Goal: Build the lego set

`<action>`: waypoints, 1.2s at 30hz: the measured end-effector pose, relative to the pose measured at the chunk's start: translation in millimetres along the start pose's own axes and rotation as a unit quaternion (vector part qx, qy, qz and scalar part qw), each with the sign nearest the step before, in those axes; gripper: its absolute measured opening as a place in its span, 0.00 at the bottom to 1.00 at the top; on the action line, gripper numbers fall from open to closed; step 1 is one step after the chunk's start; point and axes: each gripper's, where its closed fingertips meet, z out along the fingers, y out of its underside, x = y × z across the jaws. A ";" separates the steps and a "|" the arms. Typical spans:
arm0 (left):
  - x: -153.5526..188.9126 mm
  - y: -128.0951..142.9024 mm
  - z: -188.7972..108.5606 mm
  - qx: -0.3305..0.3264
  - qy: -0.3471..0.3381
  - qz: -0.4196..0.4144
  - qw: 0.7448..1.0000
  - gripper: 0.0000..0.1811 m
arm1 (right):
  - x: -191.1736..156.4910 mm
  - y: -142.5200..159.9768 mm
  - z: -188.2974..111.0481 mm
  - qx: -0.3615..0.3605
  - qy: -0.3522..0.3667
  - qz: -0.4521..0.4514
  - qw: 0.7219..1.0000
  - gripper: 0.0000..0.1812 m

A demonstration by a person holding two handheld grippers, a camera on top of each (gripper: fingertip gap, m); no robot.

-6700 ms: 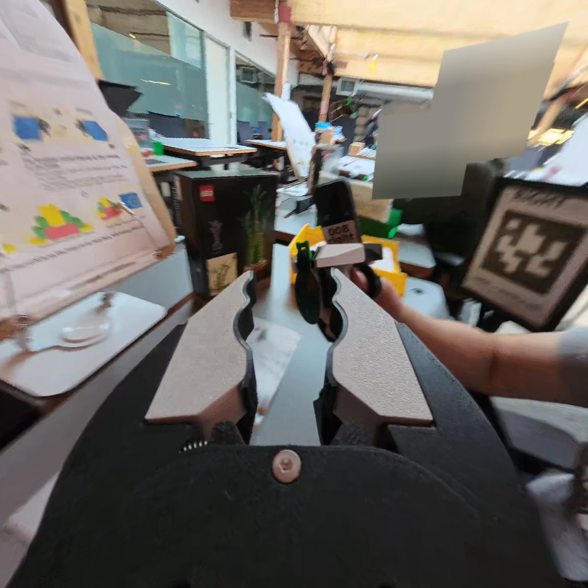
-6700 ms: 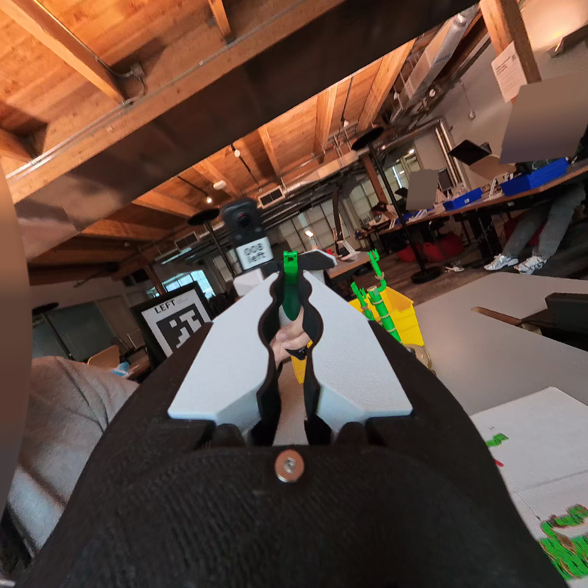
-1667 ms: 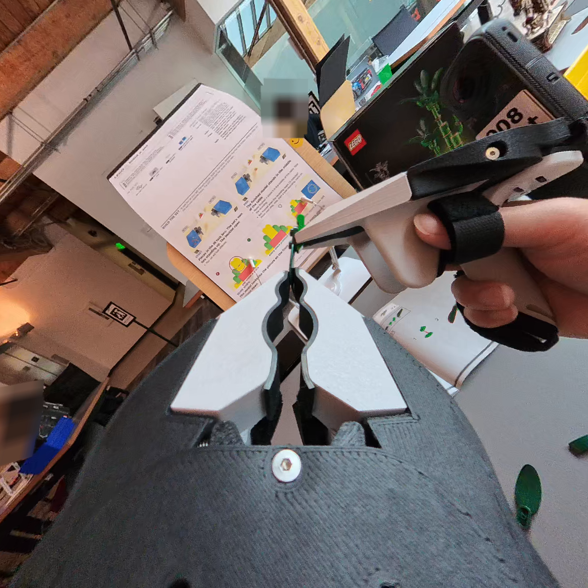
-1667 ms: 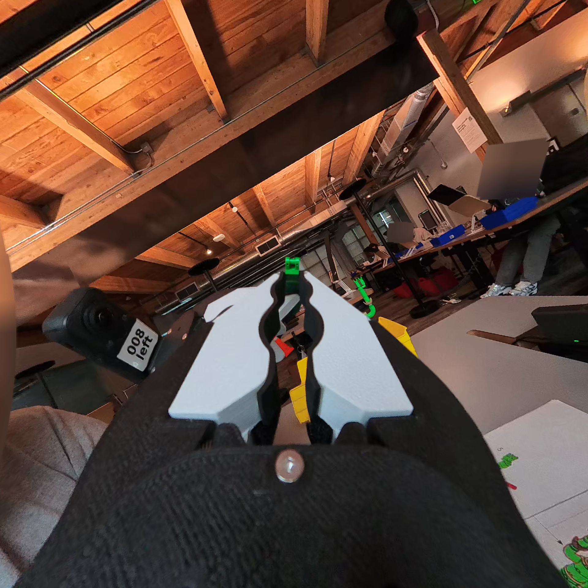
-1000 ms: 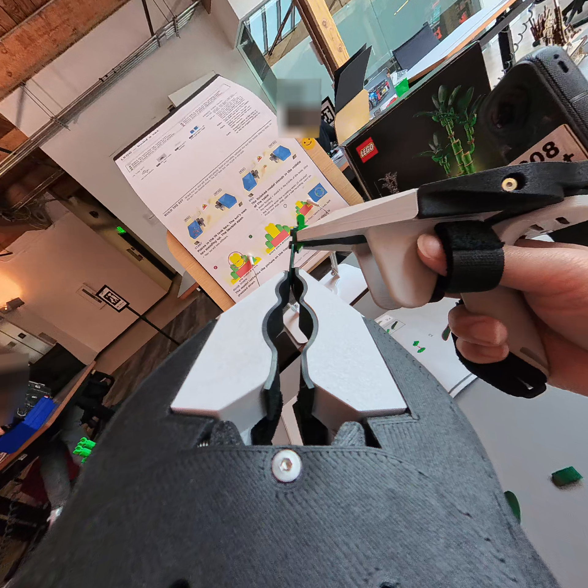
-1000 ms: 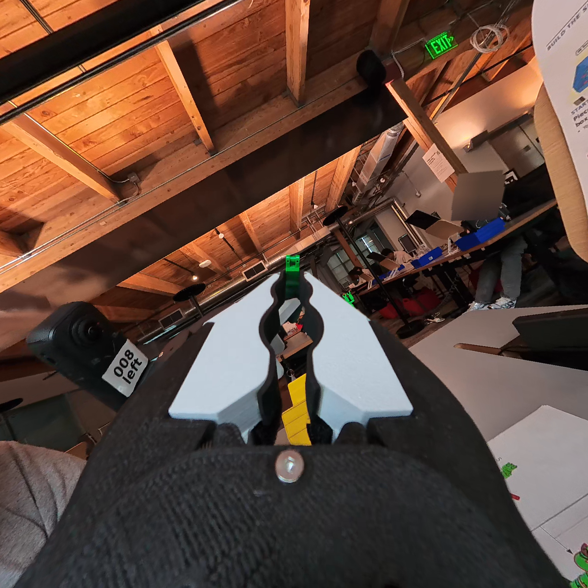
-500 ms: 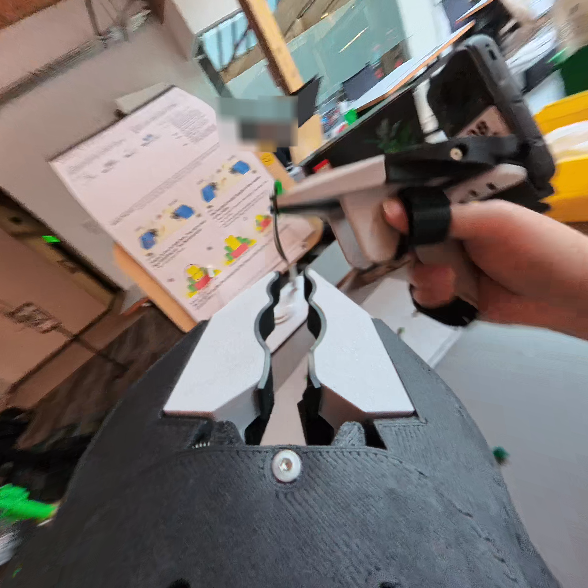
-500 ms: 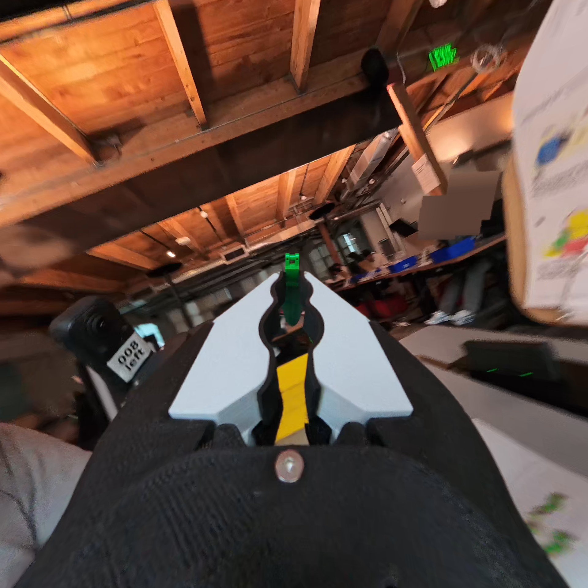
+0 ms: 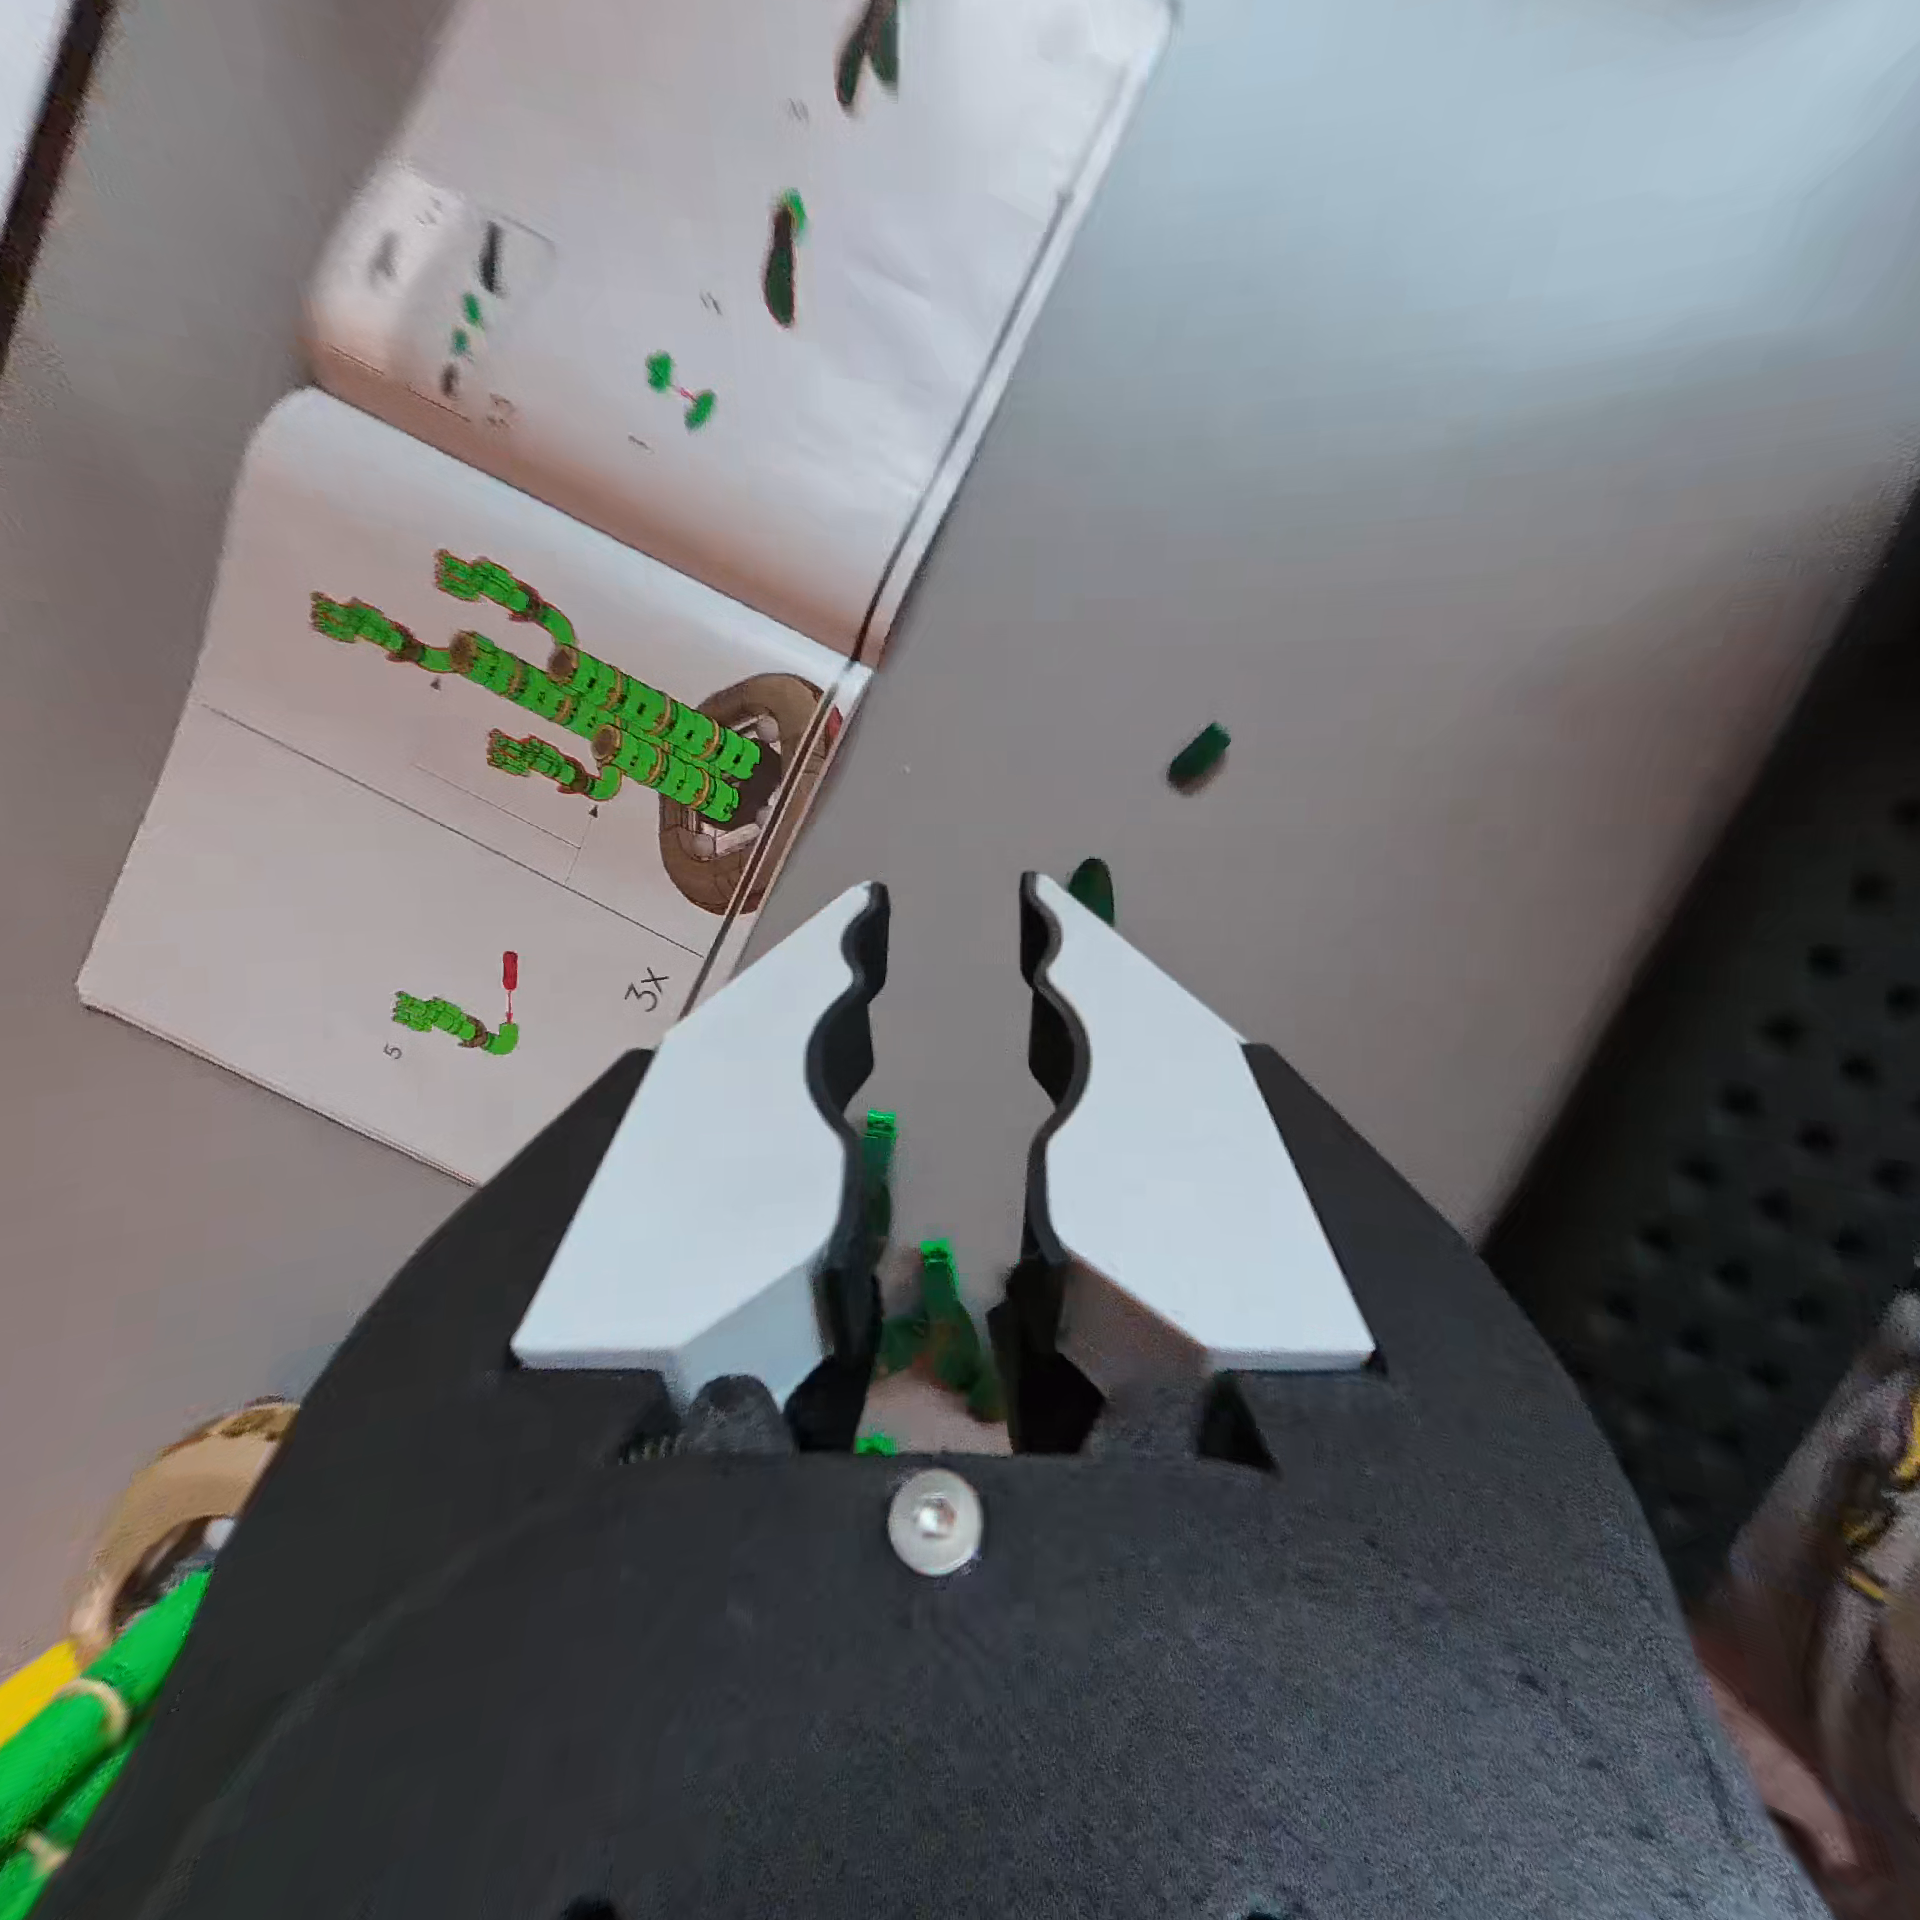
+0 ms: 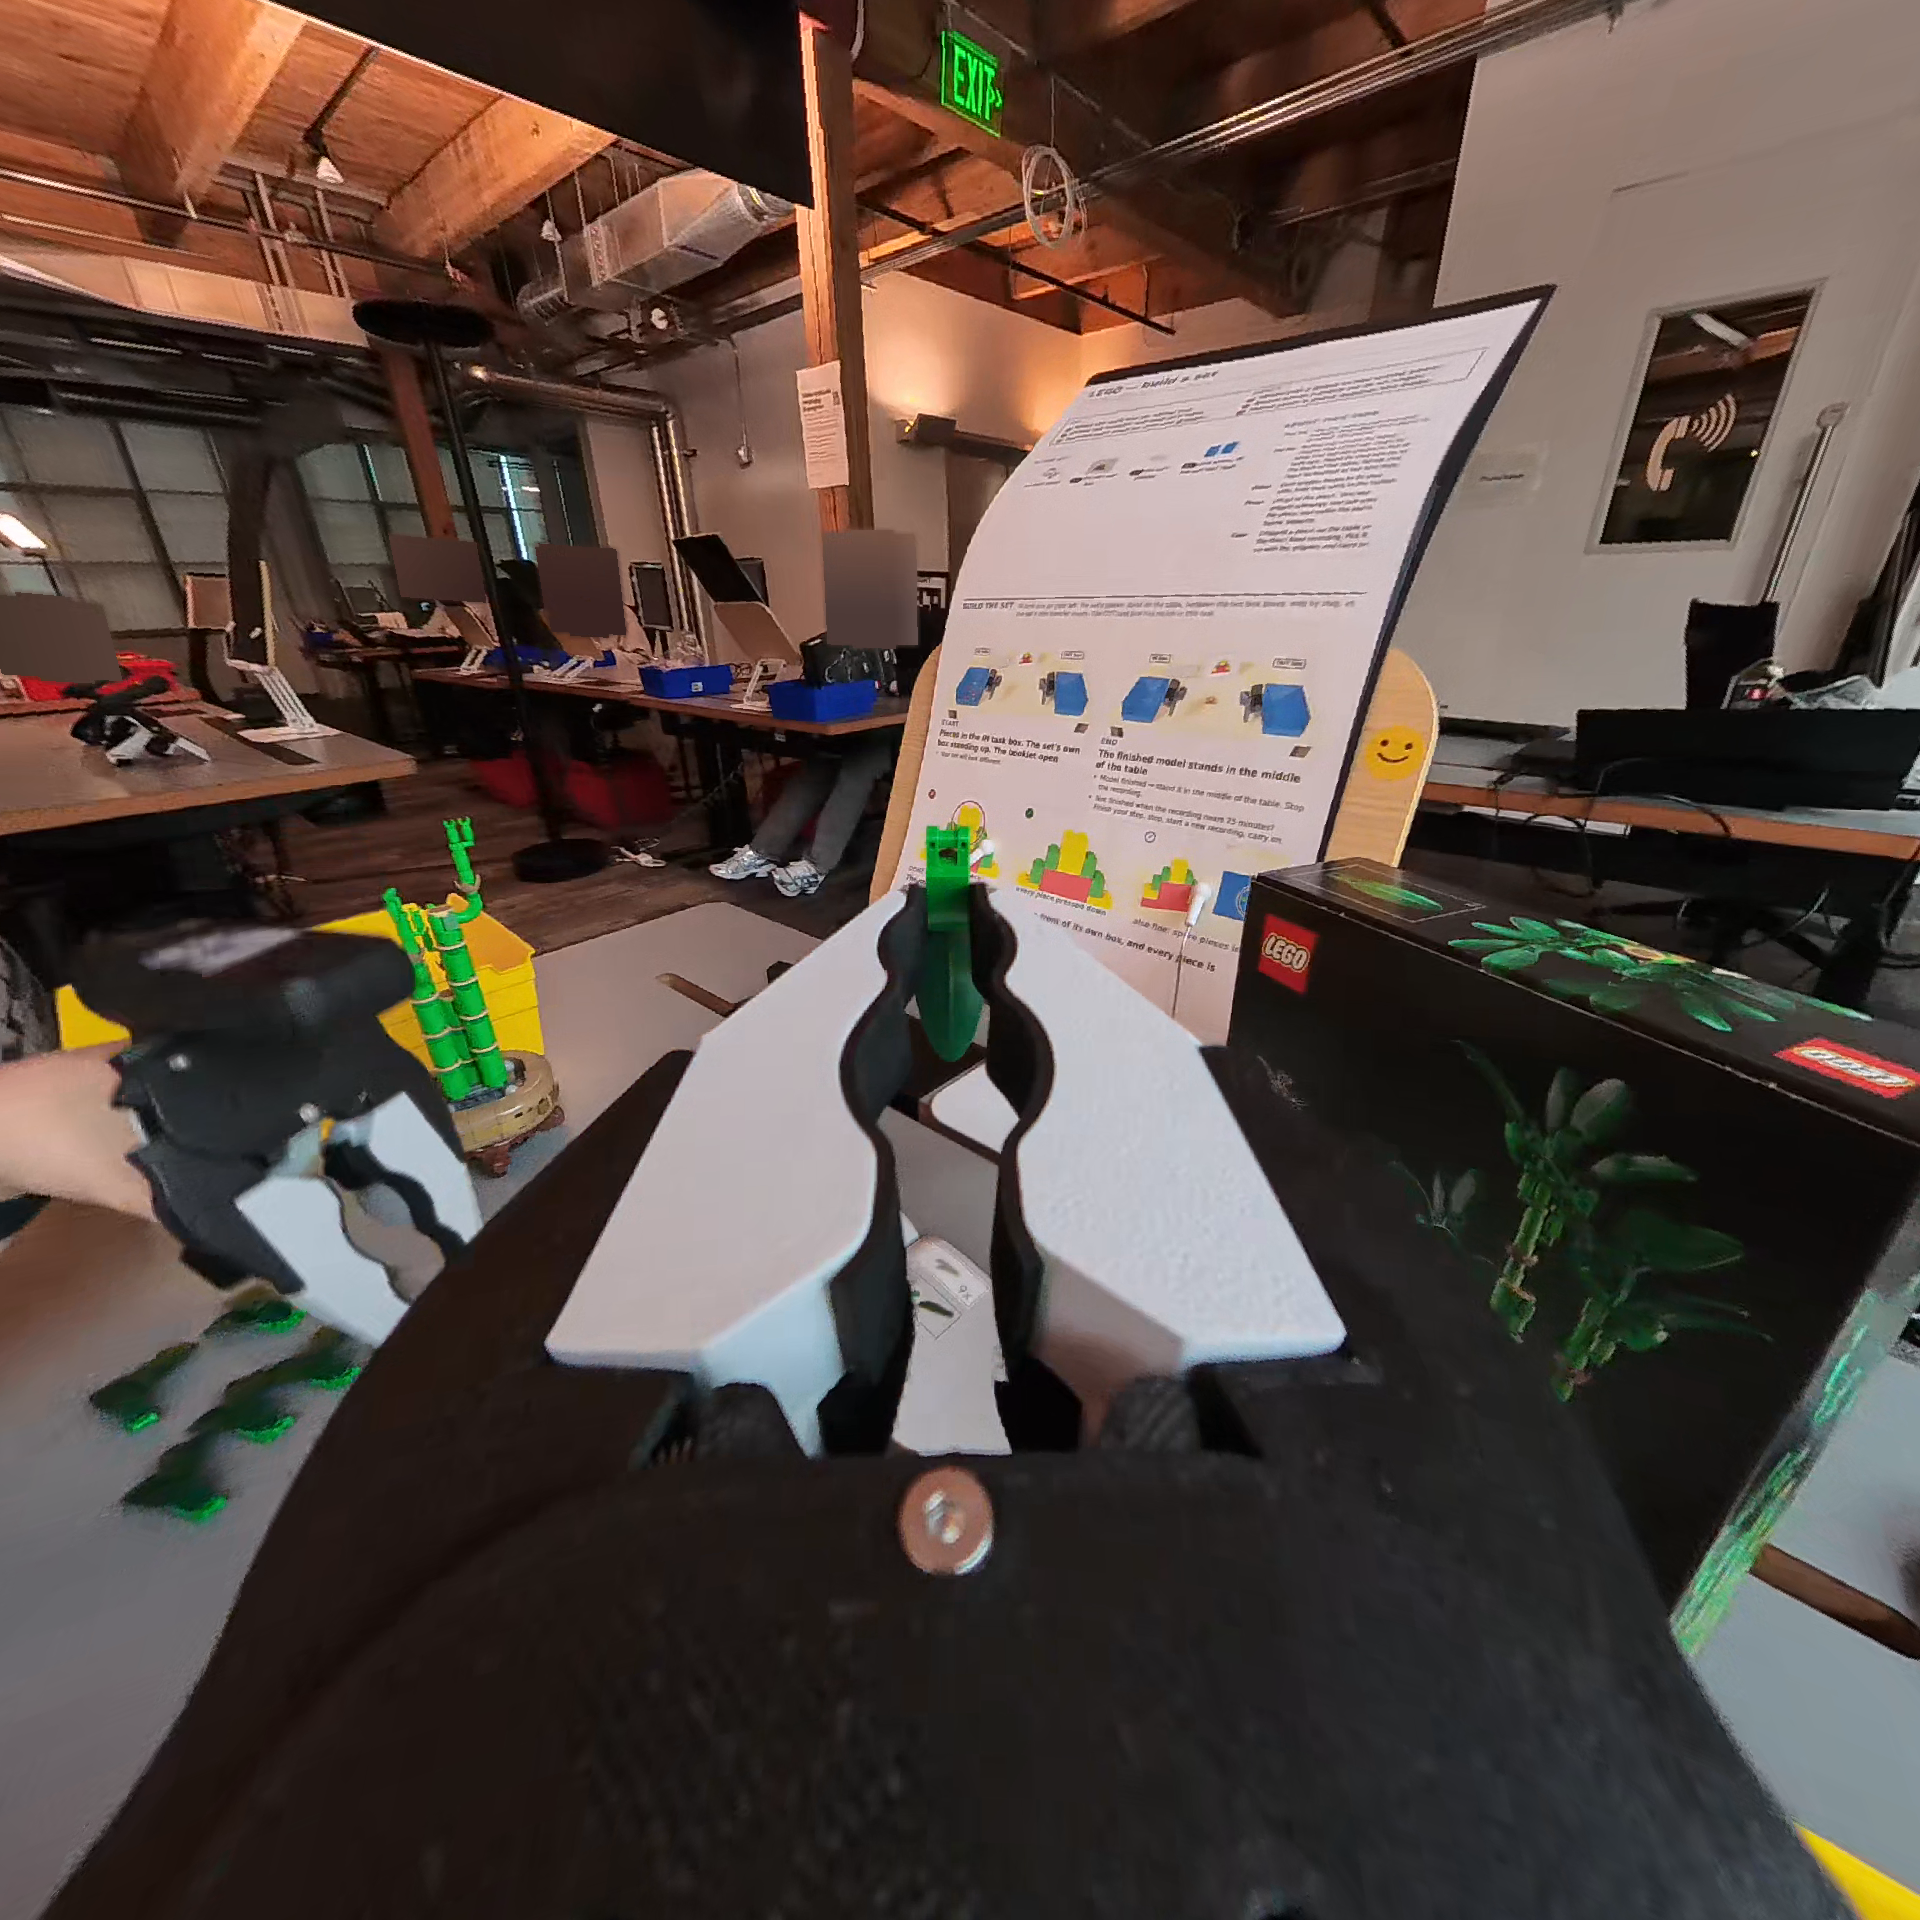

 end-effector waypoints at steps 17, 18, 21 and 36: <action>27.5 31.8 48.8 -0.136 0.028 0.031 0.990 0.14 | -12.5 -8.8 -0.5 -0.002 -0.002 -0.033 0.999 0.03; 26.6 31.8 50.9 -0.138 0.023 0.038 0.989 0.15 | -12.5 -9.4 -1.0 0.000 -0.002 -0.033 0.999 0.03; 28.8 35.4 55.8 -0.150 0.025 0.046 0.987 0.16 | -12.3 -11.4 -2.7 0.004 -0.003 -0.031 1.000 0.03; 32.1 37.6 56.8 -0.152 0.049 0.040 0.986 0.10 | -13.1 -7.1 1.3 -0.004 -0.010 -0.025 1.000 0.03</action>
